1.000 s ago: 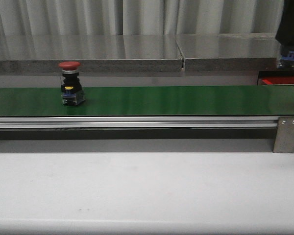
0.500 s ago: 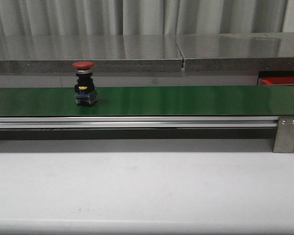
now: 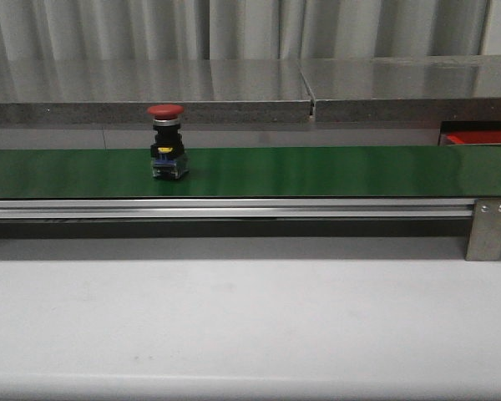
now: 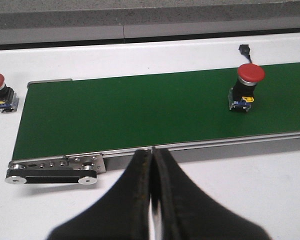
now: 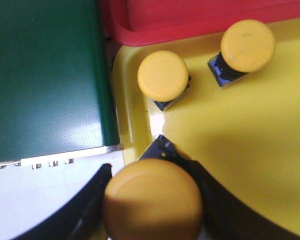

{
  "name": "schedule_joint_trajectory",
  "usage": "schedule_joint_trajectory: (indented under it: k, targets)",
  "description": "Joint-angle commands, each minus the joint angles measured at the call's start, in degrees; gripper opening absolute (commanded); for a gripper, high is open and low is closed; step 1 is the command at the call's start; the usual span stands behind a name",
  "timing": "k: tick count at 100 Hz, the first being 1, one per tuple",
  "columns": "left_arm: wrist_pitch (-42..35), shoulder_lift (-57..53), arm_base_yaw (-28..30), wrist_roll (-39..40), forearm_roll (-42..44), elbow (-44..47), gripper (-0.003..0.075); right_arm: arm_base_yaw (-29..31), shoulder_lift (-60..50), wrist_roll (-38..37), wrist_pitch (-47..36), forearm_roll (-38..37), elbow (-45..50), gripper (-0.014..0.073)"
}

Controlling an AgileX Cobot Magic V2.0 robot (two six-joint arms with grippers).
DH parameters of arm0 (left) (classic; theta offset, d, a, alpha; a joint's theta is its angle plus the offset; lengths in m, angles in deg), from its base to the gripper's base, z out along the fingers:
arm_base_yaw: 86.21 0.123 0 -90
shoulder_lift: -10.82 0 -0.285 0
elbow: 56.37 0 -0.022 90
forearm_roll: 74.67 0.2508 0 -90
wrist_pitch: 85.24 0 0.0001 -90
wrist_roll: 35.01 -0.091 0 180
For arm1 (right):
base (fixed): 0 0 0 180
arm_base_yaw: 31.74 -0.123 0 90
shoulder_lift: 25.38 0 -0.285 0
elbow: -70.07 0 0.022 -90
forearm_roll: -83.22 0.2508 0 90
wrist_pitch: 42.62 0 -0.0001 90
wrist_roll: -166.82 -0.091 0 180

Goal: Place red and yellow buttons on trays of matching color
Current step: 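Carry the yellow button into the yellow tray and open the right gripper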

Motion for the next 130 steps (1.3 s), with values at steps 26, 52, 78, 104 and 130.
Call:
schedule_joint_trajectory:
  k: [26,52,78,104,130]
  targets:
    - [-3.5,-0.3,-0.4,0.1,-0.6,-1.4,-0.0020,0.7,4.2,-1.7,-5.5,0.6,-1.2,0.0062]
    - [-3.5,-0.3,-0.4,0.1,-0.6,-1.4,-0.0020,0.7,7.9,-2.1,-6.9,0.6,-1.2,0.0062]
    - [-3.5,-0.3,-0.4,0.1,-0.6,-1.4,-0.0020,0.7,10.4,-2.6,-7.4,0.6,-1.2,0.0062]
    - [-3.5,-0.3,-0.4,0.1,-0.6,-1.4,-0.0020,0.7,10.7,-2.6,-6.9,0.5,-1.2,0.0141]
    - [-3.5,-0.3,-0.4,0.1,-0.6,-1.4,-0.0020,0.7,10.7,-2.6,-6.9,0.3,-1.2,0.0470]
